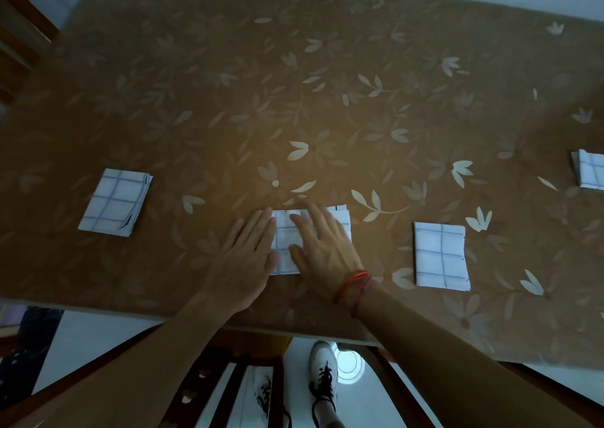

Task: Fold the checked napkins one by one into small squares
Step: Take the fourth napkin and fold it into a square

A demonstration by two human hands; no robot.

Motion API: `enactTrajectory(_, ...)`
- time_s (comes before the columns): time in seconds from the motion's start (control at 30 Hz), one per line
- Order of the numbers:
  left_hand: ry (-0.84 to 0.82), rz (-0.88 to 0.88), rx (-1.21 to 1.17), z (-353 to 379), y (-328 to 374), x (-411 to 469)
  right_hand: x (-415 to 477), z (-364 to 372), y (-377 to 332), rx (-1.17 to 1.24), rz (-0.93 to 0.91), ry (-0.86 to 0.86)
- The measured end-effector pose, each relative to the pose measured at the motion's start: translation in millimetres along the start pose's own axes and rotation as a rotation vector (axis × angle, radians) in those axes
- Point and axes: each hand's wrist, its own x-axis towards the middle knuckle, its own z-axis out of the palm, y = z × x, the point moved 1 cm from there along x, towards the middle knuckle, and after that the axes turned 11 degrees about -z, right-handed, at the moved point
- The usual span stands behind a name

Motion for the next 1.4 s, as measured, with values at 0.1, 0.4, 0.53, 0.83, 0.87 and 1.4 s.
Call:
enactTrajectory(0.1,-0.003,0.015,0.011,5,-2,3,6,15,-8,-0.017,-0.047,-0.093)
enactTrajectory(0.4,-0.014,0.050,0.084,8,-6,5,4,41,3,-0.106,-0.073,-0.194)
enactTrajectory(0.53,-0.029,0.061,0.102,7,-7,6,1,40,7,-0.136,-0.041,-0.226)
enactTrajectory(0.83,-0.052,0.036,0.071,4,-5,6,-31,10,49,-0.212,0.024,-0.335)
enactTrajectory(0.87,-0.056,0.031,0.069,3,-4,6,-32,9,51,-0.217,0.026,-0.350)
enactTrajectory(1.4,-0.131,-0.017,0.026,-1,-3,9,7,-35,53,-0.065,0.035,-0.318)
